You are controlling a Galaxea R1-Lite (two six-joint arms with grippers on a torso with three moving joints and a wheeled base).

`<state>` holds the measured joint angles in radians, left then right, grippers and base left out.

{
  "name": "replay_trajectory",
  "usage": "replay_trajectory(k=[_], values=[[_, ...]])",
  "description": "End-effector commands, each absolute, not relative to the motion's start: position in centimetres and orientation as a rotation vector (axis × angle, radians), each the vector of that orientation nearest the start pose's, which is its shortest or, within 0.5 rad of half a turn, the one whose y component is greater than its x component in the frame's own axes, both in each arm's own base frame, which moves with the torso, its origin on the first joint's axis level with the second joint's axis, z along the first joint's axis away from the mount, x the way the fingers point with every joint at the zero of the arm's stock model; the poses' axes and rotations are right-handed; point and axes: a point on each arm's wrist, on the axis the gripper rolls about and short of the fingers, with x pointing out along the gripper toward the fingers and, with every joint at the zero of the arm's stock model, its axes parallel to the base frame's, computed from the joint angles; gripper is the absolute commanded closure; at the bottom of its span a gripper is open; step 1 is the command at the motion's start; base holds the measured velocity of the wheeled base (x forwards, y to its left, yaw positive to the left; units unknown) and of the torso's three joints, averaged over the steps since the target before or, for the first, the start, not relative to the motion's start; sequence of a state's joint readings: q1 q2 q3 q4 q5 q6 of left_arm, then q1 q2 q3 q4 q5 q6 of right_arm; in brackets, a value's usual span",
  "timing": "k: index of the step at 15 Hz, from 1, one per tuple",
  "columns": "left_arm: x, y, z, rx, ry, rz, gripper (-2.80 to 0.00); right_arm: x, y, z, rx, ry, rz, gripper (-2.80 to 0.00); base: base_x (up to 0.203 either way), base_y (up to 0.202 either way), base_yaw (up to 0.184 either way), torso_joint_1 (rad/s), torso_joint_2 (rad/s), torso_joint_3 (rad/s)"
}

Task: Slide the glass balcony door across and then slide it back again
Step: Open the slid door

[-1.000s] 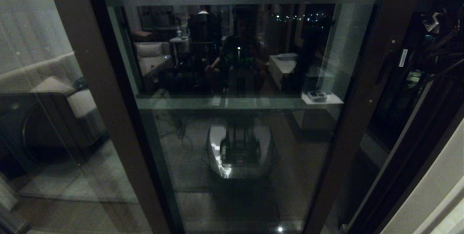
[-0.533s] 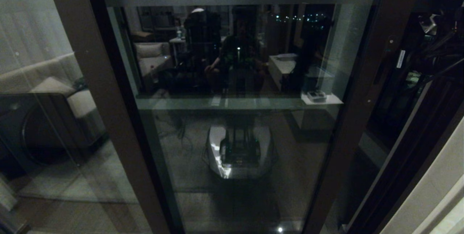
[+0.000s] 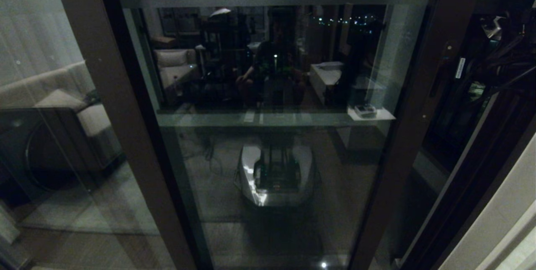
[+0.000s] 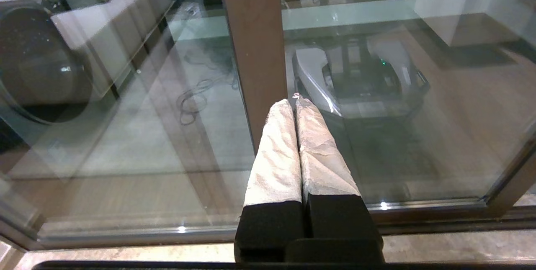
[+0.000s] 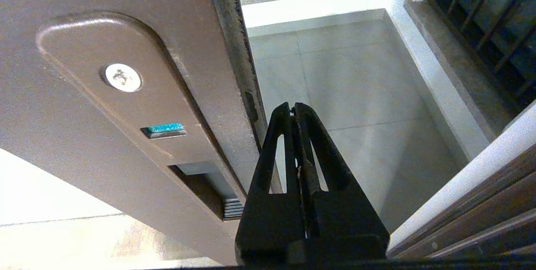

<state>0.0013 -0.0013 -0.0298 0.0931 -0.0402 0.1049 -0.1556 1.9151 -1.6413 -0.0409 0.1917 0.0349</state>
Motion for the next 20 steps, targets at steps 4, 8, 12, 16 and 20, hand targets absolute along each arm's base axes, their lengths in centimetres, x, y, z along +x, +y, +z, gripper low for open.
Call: replay_trajectory(k=[4,8,12,16,20], values=[[-2.6,-0.1,7.4,0.105,0.060,-0.042,0.00,38.6,-4.9,28.4,0.075,0.229,0.052,0.00,0.000,0.000,0.000,0.000,0.00,0.000],[-2.6,-0.1,7.4,0.105,0.060,-0.042,0.00,38.7,-4.4,28.6,0.082,0.225,0.065,0.00,0.000,0.000,0.000,0.000,0.00,0.000],[-2.5,-0.1,7.4,0.105,0.060,-0.042,0.00,38.8,-3.5,28.5,0.081,0.229,0.084,0.00,0.000,0.000,0.000,0.000,0.00,0.000],[-2.6,-0.1,7.4,0.104,0.060,-0.041,0.00,38.9,-2.6,28.4,0.086,0.234,0.105,0.00,0.000,0.000,0.000,0.000,0.00,0.000],[-2.5,-0.1,7.4,0.105,0.062,-0.042,0.00,39.2,-1.7,27.7,0.095,0.254,0.128,0.00,0.000,0.000,0.000,0.000,0.00,0.000]])
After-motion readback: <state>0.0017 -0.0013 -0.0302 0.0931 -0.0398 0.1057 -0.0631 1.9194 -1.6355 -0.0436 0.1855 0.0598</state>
